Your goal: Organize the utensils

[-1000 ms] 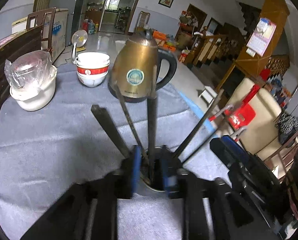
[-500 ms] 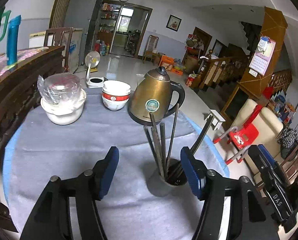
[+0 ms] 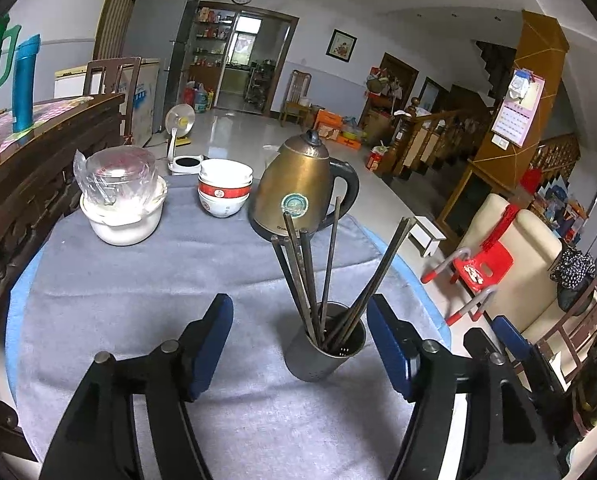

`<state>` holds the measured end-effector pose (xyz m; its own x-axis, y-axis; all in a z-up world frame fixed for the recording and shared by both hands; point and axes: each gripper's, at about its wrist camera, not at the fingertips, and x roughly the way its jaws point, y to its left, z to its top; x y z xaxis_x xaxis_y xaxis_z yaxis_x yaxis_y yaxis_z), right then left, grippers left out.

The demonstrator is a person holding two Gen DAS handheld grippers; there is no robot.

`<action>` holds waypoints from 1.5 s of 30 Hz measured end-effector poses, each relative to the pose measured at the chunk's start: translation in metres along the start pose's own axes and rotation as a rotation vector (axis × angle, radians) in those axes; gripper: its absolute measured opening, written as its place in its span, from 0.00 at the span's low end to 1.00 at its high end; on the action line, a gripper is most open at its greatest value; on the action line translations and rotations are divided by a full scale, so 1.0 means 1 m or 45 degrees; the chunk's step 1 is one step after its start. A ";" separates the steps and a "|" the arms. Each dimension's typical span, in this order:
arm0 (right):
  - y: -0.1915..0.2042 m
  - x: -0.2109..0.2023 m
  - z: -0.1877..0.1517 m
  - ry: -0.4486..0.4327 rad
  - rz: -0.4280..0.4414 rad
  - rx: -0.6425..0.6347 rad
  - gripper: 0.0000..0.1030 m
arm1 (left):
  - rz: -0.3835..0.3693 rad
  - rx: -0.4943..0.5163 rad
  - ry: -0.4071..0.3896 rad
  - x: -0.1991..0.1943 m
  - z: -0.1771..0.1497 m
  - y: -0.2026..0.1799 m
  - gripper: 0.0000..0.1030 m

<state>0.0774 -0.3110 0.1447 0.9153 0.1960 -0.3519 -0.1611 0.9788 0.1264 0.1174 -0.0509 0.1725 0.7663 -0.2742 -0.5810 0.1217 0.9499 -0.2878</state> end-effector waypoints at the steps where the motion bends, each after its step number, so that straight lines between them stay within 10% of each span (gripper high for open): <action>1: 0.001 -0.001 0.001 0.002 0.002 -0.001 0.77 | 0.003 0.003 -0.003 -0.001 -0.001 -0.001 0.69; 19: 0.006 -0.003 -0.007 0.032 0.017 0.002 0.77 | 0.096 0.048 -0.165 -0.036 -0.009 -0.003 0.82; 45: 0.028 0.001 -0.041 0.138 0.047 -0.100 0.77 | 0.190 0.062 0.065 0.004 -0.061 0.010 0.85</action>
<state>0.0587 -0.2813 0.1096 0.8636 0.2329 -0.4471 -0.2260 0.9716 0.0697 0.0836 -0.0514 0.1206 0.7450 -0.1356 -0.6531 0.0404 0.9865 -0.1586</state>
